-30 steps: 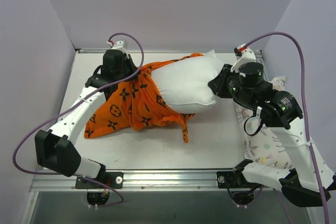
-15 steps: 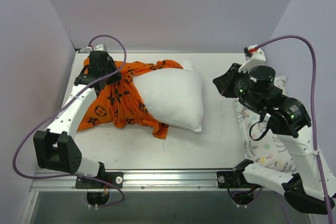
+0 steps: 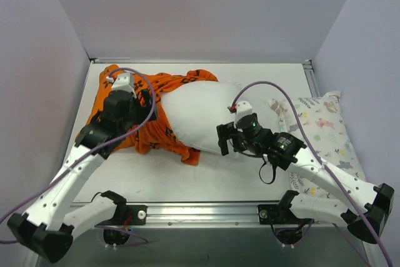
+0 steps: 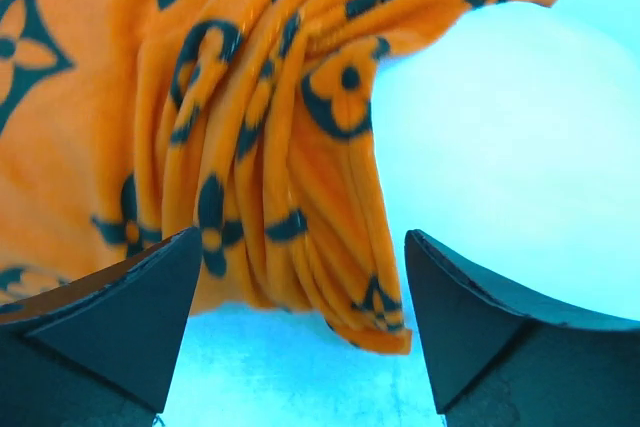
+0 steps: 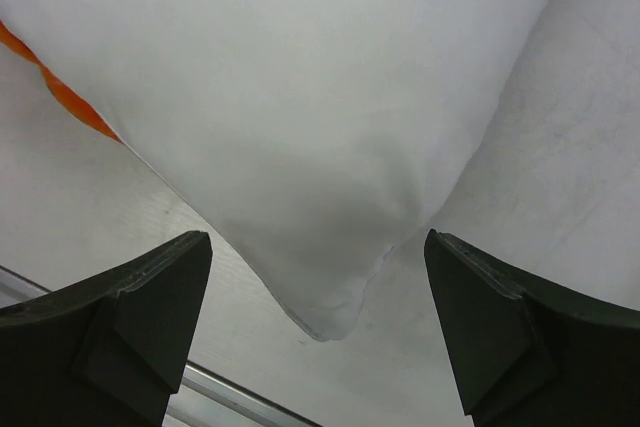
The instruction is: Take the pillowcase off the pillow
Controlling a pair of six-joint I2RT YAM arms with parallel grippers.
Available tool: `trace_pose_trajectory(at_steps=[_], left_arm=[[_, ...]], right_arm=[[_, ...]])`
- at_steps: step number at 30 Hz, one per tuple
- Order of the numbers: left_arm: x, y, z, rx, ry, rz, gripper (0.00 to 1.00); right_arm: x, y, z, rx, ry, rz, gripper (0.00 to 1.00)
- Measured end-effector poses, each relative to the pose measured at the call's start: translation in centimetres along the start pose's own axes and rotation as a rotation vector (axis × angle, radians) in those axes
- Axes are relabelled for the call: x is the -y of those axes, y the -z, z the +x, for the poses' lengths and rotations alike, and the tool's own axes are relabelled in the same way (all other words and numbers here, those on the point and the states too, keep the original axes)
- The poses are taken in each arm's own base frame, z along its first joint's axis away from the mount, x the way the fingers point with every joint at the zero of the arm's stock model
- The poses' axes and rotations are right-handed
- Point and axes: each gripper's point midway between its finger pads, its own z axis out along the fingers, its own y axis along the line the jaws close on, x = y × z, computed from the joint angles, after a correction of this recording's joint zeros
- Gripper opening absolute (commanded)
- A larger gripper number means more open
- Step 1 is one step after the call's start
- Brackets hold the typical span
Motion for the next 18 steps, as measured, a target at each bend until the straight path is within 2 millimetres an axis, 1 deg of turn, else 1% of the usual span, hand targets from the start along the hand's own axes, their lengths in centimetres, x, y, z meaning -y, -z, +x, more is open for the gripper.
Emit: trace_pose_trajectory(at_steps=[2,3,4,6,7,8,10,12,13,14,15,17,18], left_arm=[[0.0,2.4,0.5,0.038,0.016,0.014,0.93],[0.0,3.3,0.8,0.056,0.027,0.025,0.97],[-0.2,3.9,1.6,0.065,0.043,0.031,0.97],[-0.8,4.7,4.0,0.053,0.074,0.037,0.97],[-1.2,4.6,5.4,0.037,0.086,0.031,0.97],[-1.5,4.4,6.9,0.022,0.098,0.024,0.98],[-2.3,3.5,10.7,-0.034,0.093,-0.006,0.97],[-3.1,2.8,14.3,-0.085,0.071,-0.044,0.97],[-3.6,2.5,15.6,-0.101,0.057,-0.068,0.97],[-4.0,2.3,16.5,-0.105,0.052,-0.09,0.97],[-4.3,2.1,17.0,-0.1,0.052,-0.114,0.97],[-4.9,1.6,17.0,-0.069,0.069,-0.171,0.97],[-5.2,1.3,16.8,-0.047,0.078,-0.198,0.98]], right_arm=[[0.5,-1.0,2.0,-0.019,0.03,0.022,0.95],[0.7,-1.4,2.7,-0.015,0.032,0.026,0.96],[0.8,-1.7,3.4,-0.011,0.03,0.026,0.96],[1.1,-2.2,4.5,0.001,0.026,0.021,0.97],[1.1,-2.4,4.7,0.012,0.022,0.017,0.97],[1.1,-2.6,4.8,0.022,0.019,0.013,0.97],[0.7,-3.3,4.5,0.046,0.011,-0.001,0.96],[0.3,-4.1,4.3,0.06,0.005,-0.008,0.8],[0.2,-4.4,4.3,0.061,0.003,-0.009,0.65],[0.0,-4.7,4.1,0.064,0.003,-0.009,0.24],[0.0,-4.9,4.1,0.064,0.004,-0.007,0.12],[-0.1,-5.2,3.9,0.064,-0.01,-0.002,0.0],[-0.1,-5.1,3.6,0.066,-0.016,0.005,0.0]])
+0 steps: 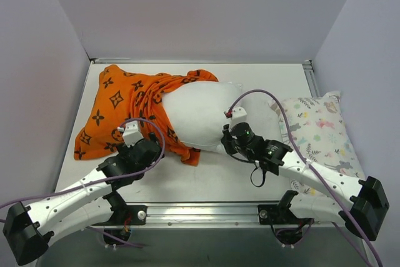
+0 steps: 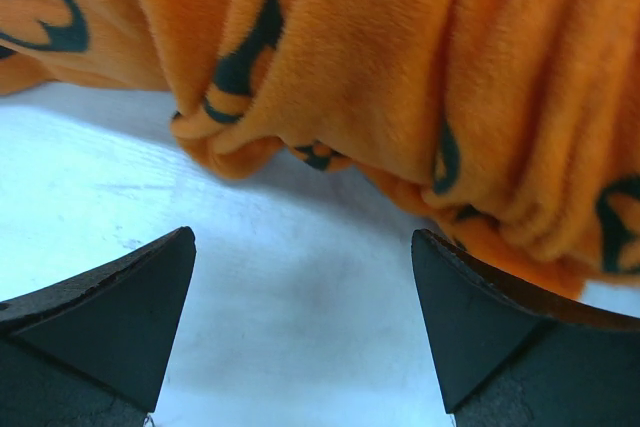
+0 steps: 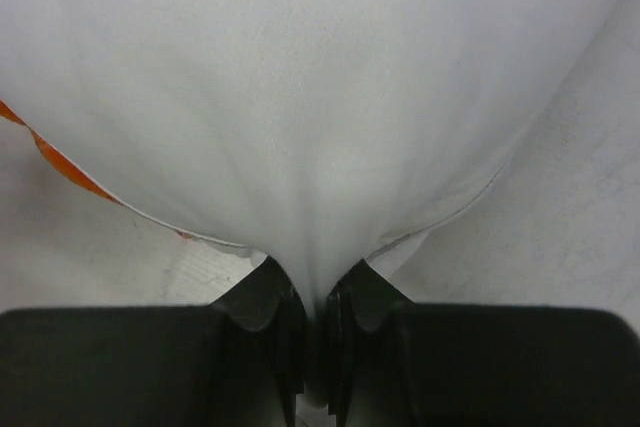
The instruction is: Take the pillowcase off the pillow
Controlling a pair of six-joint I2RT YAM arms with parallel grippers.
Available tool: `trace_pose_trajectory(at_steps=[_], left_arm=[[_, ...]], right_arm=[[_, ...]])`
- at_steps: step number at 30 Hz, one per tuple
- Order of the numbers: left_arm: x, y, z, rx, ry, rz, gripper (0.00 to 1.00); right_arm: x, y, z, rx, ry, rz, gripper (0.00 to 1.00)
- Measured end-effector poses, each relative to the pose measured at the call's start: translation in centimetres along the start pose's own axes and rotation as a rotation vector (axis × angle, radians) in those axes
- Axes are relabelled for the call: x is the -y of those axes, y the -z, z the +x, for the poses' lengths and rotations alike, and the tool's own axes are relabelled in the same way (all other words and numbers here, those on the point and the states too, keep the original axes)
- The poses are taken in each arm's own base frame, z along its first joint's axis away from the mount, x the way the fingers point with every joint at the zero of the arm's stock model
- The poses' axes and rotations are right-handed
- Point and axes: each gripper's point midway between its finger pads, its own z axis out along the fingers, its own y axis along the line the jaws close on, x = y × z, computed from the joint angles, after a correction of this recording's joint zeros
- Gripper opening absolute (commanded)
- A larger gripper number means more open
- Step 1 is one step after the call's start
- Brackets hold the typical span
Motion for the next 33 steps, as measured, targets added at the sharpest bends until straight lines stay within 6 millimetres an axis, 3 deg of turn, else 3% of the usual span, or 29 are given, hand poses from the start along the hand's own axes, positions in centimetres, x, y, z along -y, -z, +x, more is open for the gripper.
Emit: trace_pose_trajectory(at_steps=[10,15,19,21,22,23,25,30,33], left_arm=[[-1.2,-3.5,-1.9,0.115,-0.012,-0.162,0.97],[-1.6,-4.8,-3.5,0.122,0.023,-0.153,0.97],[-0.5,-6.3,-3.3,0.101,0.026,-0.083,0.98],[0.0,-7.1,-2.9,0.091,0.02,-0.05,0.85],[0.2,-7.4,-2.6,0.084,0.015,-0.032,0.68],[0.5,-7.7,-2.5,0.078,0.016,-0.016,0.36],[1.2,-7.9,-2.7,0.076,0.007,0.017,0.03],[2.3,-6.3,-5.0,0.114,-0.01,0.078,0.0],[3.0,-2.8,-8.6,0.168,-0.016,0.125,0.0]], right_arm=[[0.0,2.2,-5.0,0.042,-0.061,0.035,0.0],[0.9,3.4,-6.8,0.031,-0.102,0.054,0.0],[1.0,4.4,-8.2,0.034,-0.116,0.044,0.0],[1.1,4.9,-8.6,0.03,-0.12,0.047,0.0],[1.2,5.2,-8.9,0.029,-0.12,0.047,0.0],[1.2,5.5,-9.3,0.027,-0.119,0.047,0.0],[0.9,6.1,-10.3,0.037,-0.12,0.036,0.0],[0.3,7.9,-12.9,0.075,-0.115,0.006,0.0],[0.2,9.0,-14.0,0.093,-0.117,-0.002,0.0]])
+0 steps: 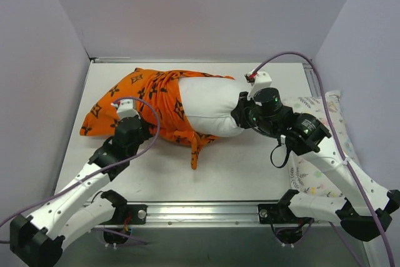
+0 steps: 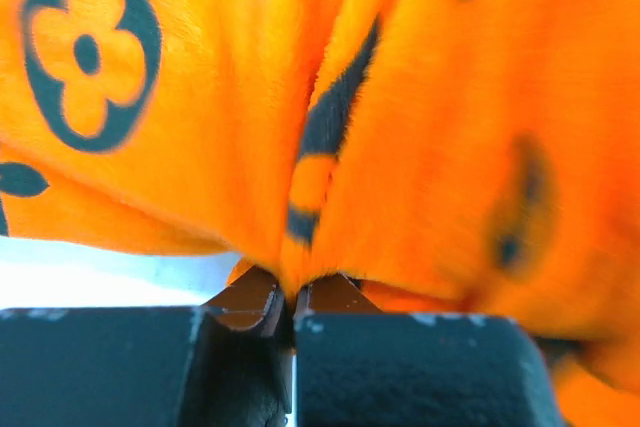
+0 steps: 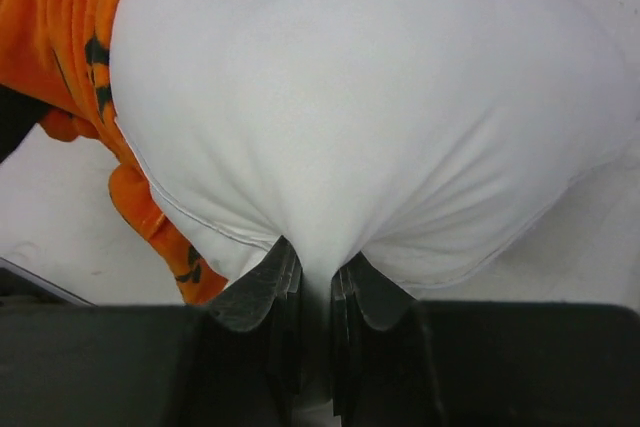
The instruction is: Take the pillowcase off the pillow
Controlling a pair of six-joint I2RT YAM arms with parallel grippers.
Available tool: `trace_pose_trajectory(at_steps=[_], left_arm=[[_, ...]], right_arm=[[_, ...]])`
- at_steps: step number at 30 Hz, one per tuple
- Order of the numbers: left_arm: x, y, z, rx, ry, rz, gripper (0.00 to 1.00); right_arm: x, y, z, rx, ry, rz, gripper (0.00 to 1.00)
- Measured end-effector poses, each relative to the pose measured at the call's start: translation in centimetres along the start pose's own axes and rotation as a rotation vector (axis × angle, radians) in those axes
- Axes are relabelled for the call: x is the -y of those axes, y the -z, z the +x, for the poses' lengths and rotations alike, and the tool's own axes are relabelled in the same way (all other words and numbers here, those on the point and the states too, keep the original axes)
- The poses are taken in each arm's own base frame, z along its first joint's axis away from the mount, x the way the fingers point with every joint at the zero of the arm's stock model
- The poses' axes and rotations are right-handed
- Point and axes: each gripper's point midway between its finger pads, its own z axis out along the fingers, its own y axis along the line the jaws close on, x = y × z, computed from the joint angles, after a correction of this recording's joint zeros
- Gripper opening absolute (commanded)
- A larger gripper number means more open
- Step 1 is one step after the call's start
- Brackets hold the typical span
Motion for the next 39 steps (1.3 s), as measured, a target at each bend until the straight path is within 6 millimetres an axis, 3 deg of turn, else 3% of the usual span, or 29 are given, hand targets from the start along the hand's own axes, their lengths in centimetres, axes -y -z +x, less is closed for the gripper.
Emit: trace_pose_trajectory(at_steps=[5,7,9,12,15,18,20,21,22,23,24,25,26,27,29,31,36,39], left_arm=[[3.1,7.3,-9.7,0.151,-0.008,0.142,0.0],[3.9,9.4,-13.1,0.183,-0.033,0.165,0.0],[5.7,10.4,-16.4,0.19,-0.072,0.182,0.0],[8.9,8.5,-19.0,0.167,-0.117,0.188,0.0],[11.2,3.1,-17.3,0.064,-0.165,0.165,0.0],[11.3,-3.7,-12.0,-0.103,-0.211,0.102,0.0],[10.7,-8.1,-6.8,-0.232,-0.224,0.066,0.0],[10.7,-9.6,-5.0,-0.259,-0.215,0.069,0.0],[10.8,-10.8,-3.8,-0.272,-0.206,0.079,0.0],[11.0,-11.5,-3.1,-0.278,-0.196,0.094,0.01],[11.3,-11.9,-2.9,-0.276,-0.187,0.111,0.17],[11.4,-12.0,-3.1,-0.272,-0.181,0.126,0.52],[11.8,-12.0,-3.5,-0.262,-0.179,0.149,0.67],[12.5,-11.9,-4.1,-0.247,-0.166,0.186,0.75],[13.8,-11.2,-5.2,-0.218,-0.155,0.248,0.92],[14.8,-10.0,-6.3,-0.198,-0.15,0.3,0.95],[15.7,-5.2,-11.4,-0.076,-0.119,0.378,0.95],[14.7,-1.8,-14.3,0.007,-0.083,0.374,0.95]], right_arm=[[-0.6,3.0,-0.8,0.021,-0.023,-0.065,0.0],[-1.0,4.7,-1.7,0.052,-0.048,-0.106,0.0],[-1.5,5.9,-2.8,0.081,-0.074,-0.138,0.0],[-0.7,5.4,-3.4,0.082,-0.128,-0.119,0.0],[1.6,2.5,-2.6,0.031,-0.178,-0.029,0.0],[4.5,-2.3,0.4,-0.086,-0.227,0.074,0.04],[6.5,-5.5,3.5,-0.184,-0.246,0.141,0.32],[7.5,-6.9,4.8,-0.224,-0.256,0.175,0.43],[8.4,-7.9,5.5,-0.25,-0.263,0.204,0.64],[9.2,-8.7,6.0,-0.266,-0.269,0.228,0.71],[9.9,-9.1,6.1,-0.273,-0.269,0.245,0.77],[10.3,-9.3,6.1,-0.273,-0.262,0.255,0.87],[10.5,-9.3,5.9,-0.267,-0.259,0.257,0.92],[10.5,-9.1,5.5,-0.257,-0.252,0.256,0.99],[10.1,-8.7,3.7,-0.212,-0.241,0.238,1.0],[9.7,-7.8,2.0,-0.156,-0.235,0.219,1.0],[9.0,-3.8,-0.8,-0.021,-0.249,0.179,1.0],[8.7,-1.7,0.1,0.019,-0.271,0.147,1.0]])
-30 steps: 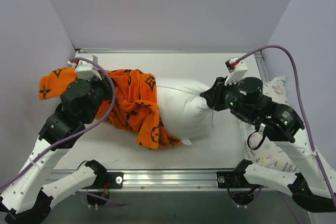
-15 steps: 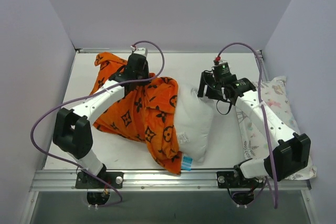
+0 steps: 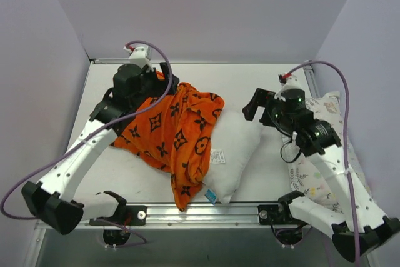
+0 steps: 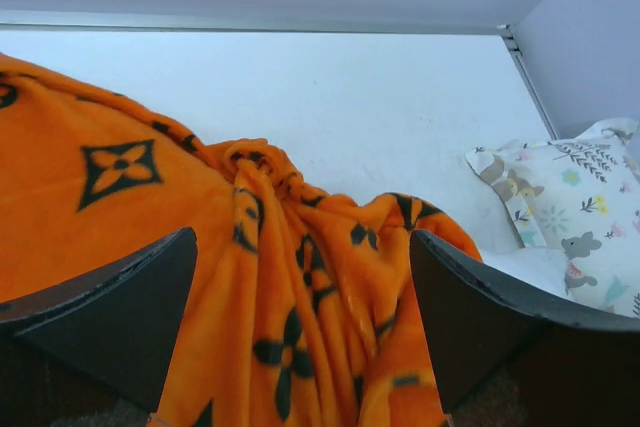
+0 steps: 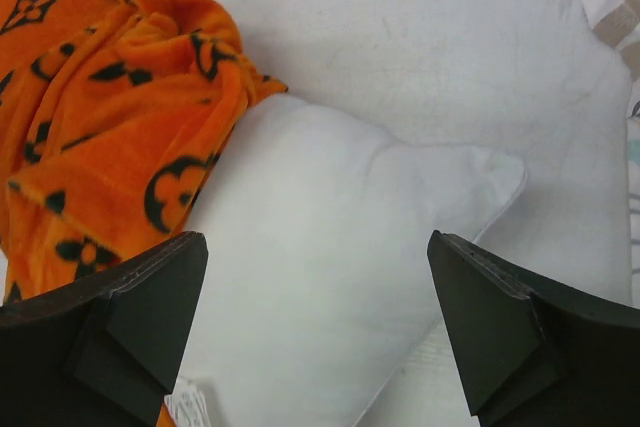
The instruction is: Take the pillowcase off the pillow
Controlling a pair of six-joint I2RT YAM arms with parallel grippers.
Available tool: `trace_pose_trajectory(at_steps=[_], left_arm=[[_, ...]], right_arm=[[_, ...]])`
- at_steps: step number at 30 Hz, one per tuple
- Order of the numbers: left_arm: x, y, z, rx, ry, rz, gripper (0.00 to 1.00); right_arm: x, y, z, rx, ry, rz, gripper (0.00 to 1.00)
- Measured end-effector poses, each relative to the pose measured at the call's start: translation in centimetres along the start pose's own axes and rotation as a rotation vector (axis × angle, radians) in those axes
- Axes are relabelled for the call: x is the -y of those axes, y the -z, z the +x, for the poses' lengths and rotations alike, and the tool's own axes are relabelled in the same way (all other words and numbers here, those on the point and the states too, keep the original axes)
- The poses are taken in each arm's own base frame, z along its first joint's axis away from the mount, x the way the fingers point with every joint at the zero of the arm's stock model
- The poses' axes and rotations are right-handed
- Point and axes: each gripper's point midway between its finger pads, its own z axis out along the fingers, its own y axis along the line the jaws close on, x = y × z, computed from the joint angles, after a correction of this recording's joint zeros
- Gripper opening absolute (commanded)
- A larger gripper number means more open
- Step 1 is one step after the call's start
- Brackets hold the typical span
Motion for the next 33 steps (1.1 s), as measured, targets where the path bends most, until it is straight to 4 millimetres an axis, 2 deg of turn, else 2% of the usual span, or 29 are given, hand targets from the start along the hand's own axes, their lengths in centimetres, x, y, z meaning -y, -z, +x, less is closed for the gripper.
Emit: trace_pose_trajectory(at_steps=[2,4,6,8,9,12,14,16,17,18,19,20,21,22,24,26,29,31,33], left_arm=[[-0.5,2.2,-0.4,0.023,0.012,-0.017,0.96],[-1.3,4.1,0.6,0.023,0.029,-0.033,0.95],[-2.3,5.4,3.3,-0.018,0.042,-0.054,0.96],[-3.4,6.0,6.9,-0.077,0.047,-0.071,0.96],[-4.1,6.1,9.4,-0.122,0.052,-0.084,0.96],[-5.7,5.9,15.2,-0.244,0.059,-0.121,0.96],[-6.1,5.5,17.0,-0.267,0.071,-0.129,0.96],[-6.0,5.3,17.3,-0.259,0.082,-0.122,0.93],[-5.8,5.1,17.1,-0.249,0.091,-0.116,0.88],[-5.7,4.9,17.0,-0.239,0.099,-0.114,0.82],[-5.6,4.7,16.9,-0.23,0.104,-0.115,0.65],[-5.5,4.4,16.9,-0.223,0.111,-0.119,0.55],[-5.5,4.3,16.9,-0.219,0.113,-0.123,0.46],[-5.6,4.1,16.9,-0.216,0.115,-0.133,0.28],[-5.9,4.1,16.8,-0.213,0.114,-0.157,0.14],[-6.2,4.1,16.0,-0.209,0.102,-0.187,0.06],[-6.9,4.3,13.7,-0.187,0.095,-0.232,0.0],[-8.6,4.5,11.9,-0.165,0.097,-0.29,0.0],[-11.6,4.8,10.2,-0.149,0.12,-0.371,0.0]], right_arm=[[0.3,1.3,1.7,-0.004,-0.019,-0.027,1.0],[0.2,2.5,4.3,-0.013,-0.027,-0.065,1.0],[-0.5,3.3,7.6,-0.048,-0.011,-0.125,1.0],[-1.3,3.9,11.2,-0.085,0.017,-0.187,1.0],[-1.8,3.9,13.4,-0.117,0.037,-0.225,1.0],[-2.3,2.8,18.3,-0.207,0.081,-0.24,1.0],[-2.6,1.7,20.6,-0.237,0.114,-0.228,1.0],[-3.0,0.6,22.2,-0.253,0.14,-0.206,1.0],[-3.0,0.1,22.4,-0.25,0.142,-0.194,1.0],[-3.1,-0.3,22.4,-0.241,0.139,-0.18,0.92],[-3.1,-0.8,22.3,-0.229,0.135,-0.168,0.79],[-3.0,-1.2,22.2,-0.22,0.136,-0.152,0.58],[-2.9,-1.4,22.1,-0.213,0.14,-0.137,0.12],[-2.7,-1.7,22.0,-0.205,0.141,-0.122,0.0],[-2.8,-1.9,21.1,-0.184,0.126,-0.104,0.0],[-2.7,-1.8,19.8,-0.163,0.119,-0.082,0.0],[-1.7,-1.4,17.3,-0.119,0.099,-0.04,0.0],[-0.6,-1.0,15.4,-0.078,0.065,-0.012,0.0],[0.5,-0.5,13.5,-0.038,0.032,0.014,0.0]])
